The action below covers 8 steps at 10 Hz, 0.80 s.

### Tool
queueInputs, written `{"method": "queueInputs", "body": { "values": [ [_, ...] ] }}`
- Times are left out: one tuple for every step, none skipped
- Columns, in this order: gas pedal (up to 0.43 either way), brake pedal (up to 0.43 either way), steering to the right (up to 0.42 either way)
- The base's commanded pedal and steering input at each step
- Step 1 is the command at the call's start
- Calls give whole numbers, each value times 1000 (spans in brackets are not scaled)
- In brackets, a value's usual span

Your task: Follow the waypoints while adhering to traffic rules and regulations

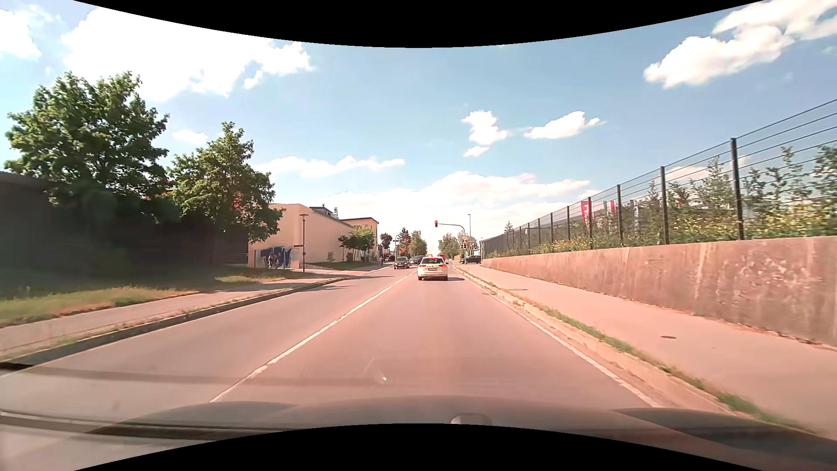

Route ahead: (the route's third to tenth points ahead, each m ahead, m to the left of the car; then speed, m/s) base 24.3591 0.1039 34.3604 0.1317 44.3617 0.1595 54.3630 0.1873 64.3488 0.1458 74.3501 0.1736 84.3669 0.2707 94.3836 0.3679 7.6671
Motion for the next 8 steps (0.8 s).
{"method": "queueInputs", "body": {
  "values": [
    [20, 0, 4],
    [20, 0, 4],
    [20, 0, 4],
    [20, 0, 4],
    [20, 0, 4],
    [20, 0, 4],
    [20, 0, 3],
    [20, 0, 2]
  ]
}}
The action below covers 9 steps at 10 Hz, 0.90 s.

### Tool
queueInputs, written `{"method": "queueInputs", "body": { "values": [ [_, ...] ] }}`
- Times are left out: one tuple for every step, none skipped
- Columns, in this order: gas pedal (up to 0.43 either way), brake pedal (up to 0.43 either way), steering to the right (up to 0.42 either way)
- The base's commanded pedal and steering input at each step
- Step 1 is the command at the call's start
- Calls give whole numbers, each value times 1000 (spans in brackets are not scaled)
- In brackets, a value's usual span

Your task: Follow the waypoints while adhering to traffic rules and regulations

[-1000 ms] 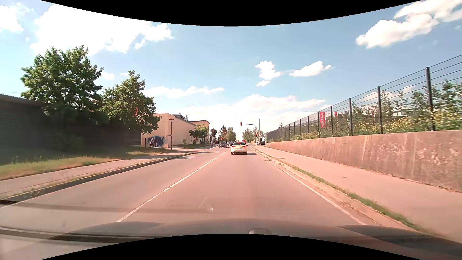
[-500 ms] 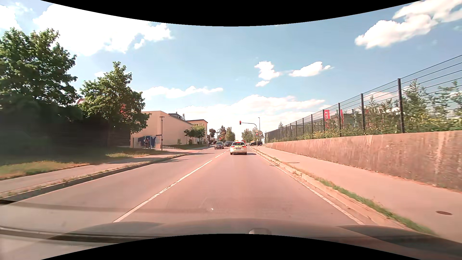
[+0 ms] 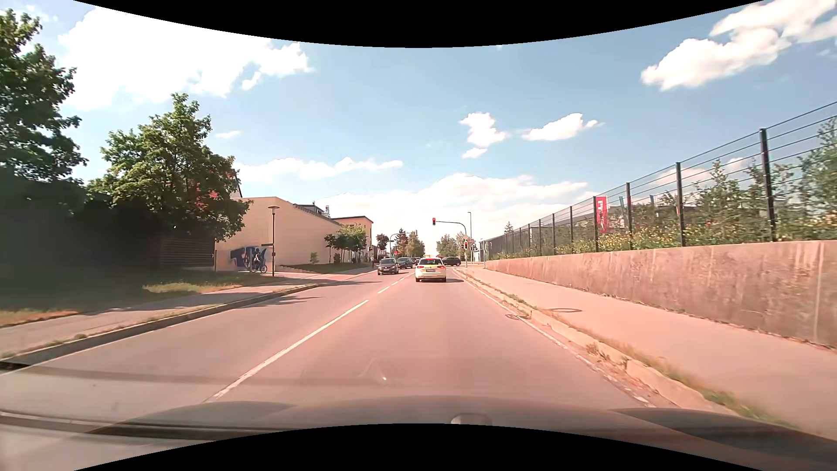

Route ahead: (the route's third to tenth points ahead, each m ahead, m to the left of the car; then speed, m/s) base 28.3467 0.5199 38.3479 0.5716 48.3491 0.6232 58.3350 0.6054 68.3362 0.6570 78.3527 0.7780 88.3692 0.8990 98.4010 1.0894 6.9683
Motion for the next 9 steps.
{"method": "queueInputs", "body": {
  "values": [
    [20, 0, 1],
    [20, 0, -1],
    [28, 0, -4],
    [67, 0, -5],
    [98, 0, -5],
    [98, 0, -5],
    [98, 0, -5],
    [98, 0, -5],
    [87, 0, -5]
  ]
}}
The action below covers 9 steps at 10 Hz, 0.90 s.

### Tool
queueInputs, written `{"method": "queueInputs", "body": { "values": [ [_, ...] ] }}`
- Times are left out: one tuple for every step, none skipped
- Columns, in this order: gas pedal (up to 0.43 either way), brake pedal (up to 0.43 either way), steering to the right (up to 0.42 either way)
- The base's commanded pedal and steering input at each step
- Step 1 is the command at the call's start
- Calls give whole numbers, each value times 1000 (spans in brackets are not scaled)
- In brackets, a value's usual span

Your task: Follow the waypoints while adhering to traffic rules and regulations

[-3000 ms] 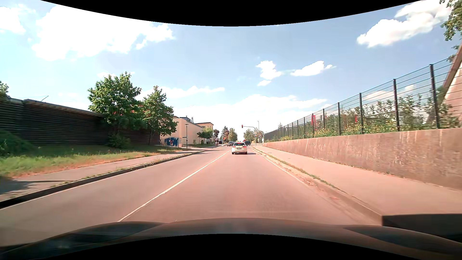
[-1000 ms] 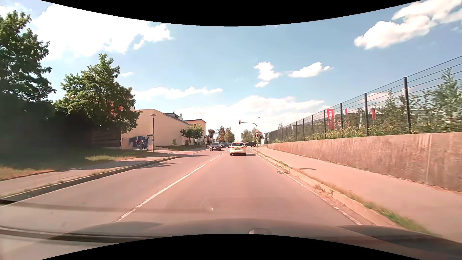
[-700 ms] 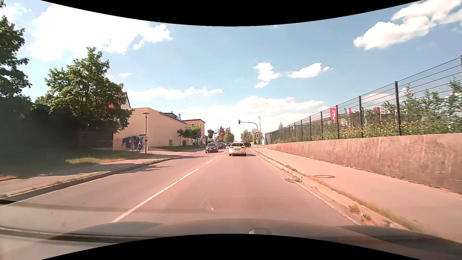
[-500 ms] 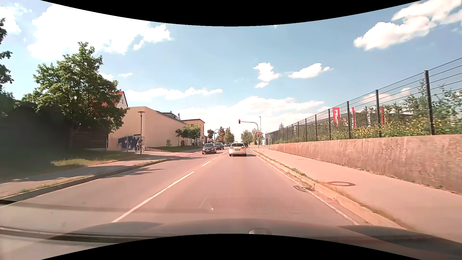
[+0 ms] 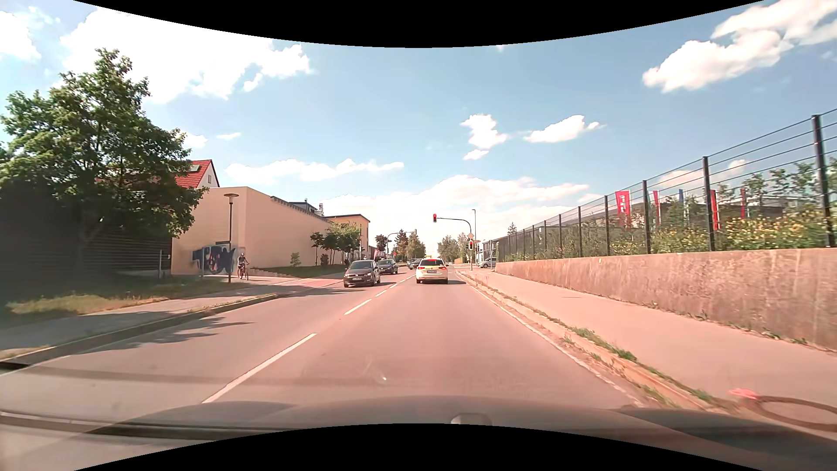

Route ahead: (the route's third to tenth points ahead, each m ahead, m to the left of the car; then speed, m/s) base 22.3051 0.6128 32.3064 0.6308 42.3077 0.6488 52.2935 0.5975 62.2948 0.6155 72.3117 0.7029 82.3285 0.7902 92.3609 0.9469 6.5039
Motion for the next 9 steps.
{"method": "queueInputs", "body": {
  "values": [
    [79, 0, -4],
    [79, 0, -4],
    [79, 0, -3],
    [67, 0, -3],
    [67, 0, -3],
    [67, 0, -3],
    [0, 0, -2],
    [0, 0, -2],
    [0, 0, 0]
  ]
}}
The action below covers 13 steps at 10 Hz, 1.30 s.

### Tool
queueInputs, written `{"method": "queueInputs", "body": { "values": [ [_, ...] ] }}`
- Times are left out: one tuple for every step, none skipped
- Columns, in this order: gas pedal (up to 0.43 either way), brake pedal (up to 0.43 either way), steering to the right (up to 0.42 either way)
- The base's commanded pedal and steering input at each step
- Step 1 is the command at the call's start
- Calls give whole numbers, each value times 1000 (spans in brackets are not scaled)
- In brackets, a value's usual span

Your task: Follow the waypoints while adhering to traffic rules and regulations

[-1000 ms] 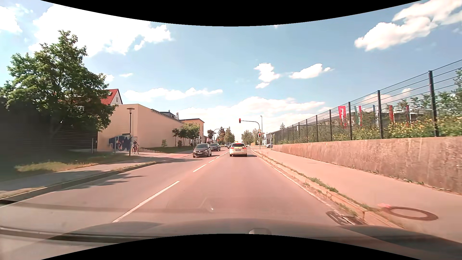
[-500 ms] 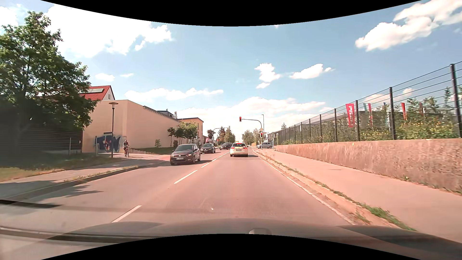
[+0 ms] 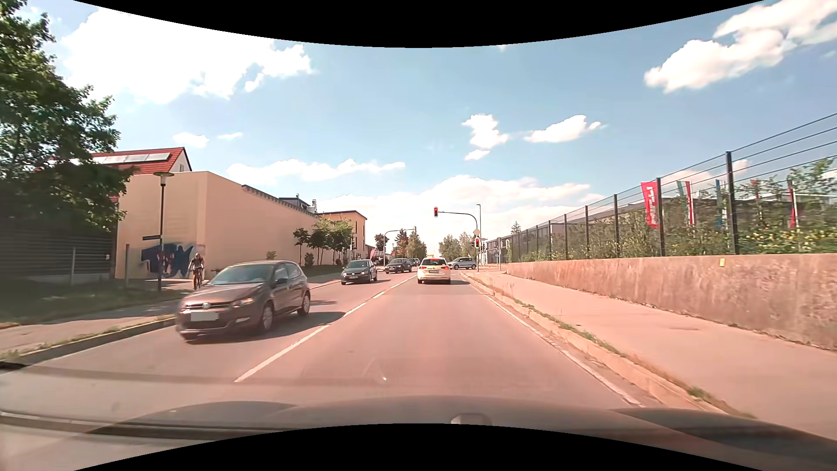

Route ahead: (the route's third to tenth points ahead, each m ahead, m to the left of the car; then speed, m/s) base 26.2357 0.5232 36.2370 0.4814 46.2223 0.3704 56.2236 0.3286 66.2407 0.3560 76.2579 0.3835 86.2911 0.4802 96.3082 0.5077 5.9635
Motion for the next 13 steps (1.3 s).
{"method": "queueInputs", "body": {
  "values": [
    [0, 0, 3],
    [0, 0, 3],
    [0, 0, 3],
    [0, 0, 4],
    [0, 0, 4],
    [0, 0, 4],
    [0, 0, 4],
    [0, 0, 4],
    [0, 0, 4],
    [0, 0, 4],
    [0, 0, 4],
    [0, 0, 4],
    [0, 0, 6]
  ]
}}
